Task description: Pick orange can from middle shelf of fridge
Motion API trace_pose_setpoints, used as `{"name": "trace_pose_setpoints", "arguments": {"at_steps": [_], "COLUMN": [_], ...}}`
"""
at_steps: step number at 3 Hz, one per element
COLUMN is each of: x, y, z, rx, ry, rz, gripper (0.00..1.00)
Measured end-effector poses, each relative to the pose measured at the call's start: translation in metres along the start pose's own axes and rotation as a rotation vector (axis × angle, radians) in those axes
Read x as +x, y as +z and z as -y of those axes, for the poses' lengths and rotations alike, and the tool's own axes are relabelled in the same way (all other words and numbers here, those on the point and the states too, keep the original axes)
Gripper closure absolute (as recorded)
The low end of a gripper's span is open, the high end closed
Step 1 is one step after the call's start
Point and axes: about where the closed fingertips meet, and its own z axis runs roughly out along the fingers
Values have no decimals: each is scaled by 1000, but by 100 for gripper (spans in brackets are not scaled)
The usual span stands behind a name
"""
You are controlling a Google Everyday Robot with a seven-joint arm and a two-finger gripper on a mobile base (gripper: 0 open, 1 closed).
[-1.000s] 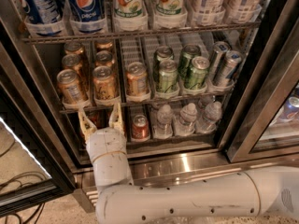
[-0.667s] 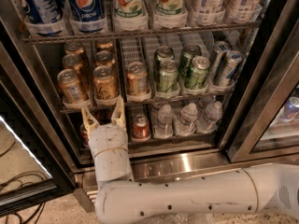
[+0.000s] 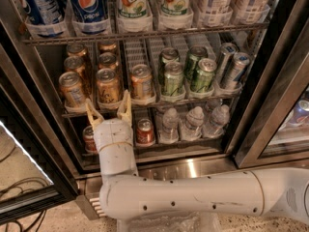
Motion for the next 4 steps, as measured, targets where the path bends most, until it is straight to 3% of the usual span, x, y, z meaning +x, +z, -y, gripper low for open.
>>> {"name": "trace_pose_setpoints", "arguments": {"at_steps": [4], "x": [6], "y": [44], "z": [7], "rx": [-12], "ry": [7], "rz": [-6], "gripper": [29]}}
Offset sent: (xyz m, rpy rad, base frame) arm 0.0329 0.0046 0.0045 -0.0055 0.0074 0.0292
